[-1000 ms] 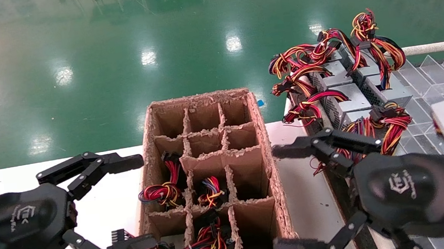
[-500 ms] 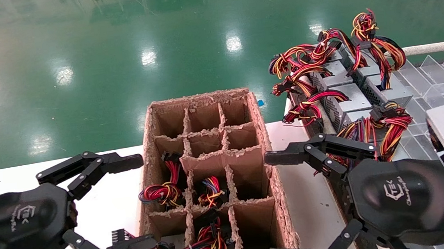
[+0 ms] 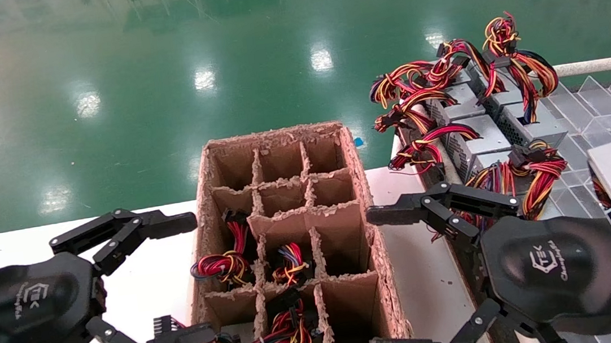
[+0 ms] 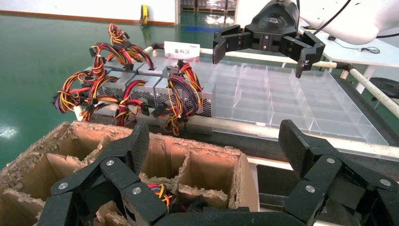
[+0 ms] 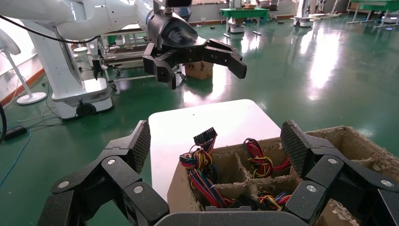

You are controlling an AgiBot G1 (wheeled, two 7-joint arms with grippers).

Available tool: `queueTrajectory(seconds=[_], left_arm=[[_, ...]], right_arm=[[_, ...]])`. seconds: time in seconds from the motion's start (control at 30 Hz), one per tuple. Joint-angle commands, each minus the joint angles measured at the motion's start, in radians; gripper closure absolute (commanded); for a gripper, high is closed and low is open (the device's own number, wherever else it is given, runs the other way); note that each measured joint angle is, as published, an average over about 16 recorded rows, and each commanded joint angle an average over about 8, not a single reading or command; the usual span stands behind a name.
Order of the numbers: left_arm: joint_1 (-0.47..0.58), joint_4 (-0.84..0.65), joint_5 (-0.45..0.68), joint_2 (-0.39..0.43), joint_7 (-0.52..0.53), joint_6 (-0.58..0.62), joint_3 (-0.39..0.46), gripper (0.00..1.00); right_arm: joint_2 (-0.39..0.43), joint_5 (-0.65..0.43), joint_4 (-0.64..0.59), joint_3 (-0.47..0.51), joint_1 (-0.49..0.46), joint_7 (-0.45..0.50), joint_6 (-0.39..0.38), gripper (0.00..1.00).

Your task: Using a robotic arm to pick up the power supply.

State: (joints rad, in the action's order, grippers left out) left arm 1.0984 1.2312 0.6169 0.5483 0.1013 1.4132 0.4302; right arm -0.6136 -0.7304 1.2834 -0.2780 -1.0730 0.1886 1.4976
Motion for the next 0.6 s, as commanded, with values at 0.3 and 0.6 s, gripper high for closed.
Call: queueTrajectory(seconds=[0.3, 0.6], left_arm=[[0.000, 0.000, 0.000, 0.000, 0.000, 0.000, 0.000, 0.00], [0.000, 0.000, 0.000, 0.000, 0.000, 0.000, 0.000, 0.00]], right_arm=[[0.002, 0.000, 0.001, -0.001, -0.001, 0.000, -0.001, 0.00], [0.003, 0.000, 0.001, -0.001, -0.001, -0.001, -0.002, 0.00]])
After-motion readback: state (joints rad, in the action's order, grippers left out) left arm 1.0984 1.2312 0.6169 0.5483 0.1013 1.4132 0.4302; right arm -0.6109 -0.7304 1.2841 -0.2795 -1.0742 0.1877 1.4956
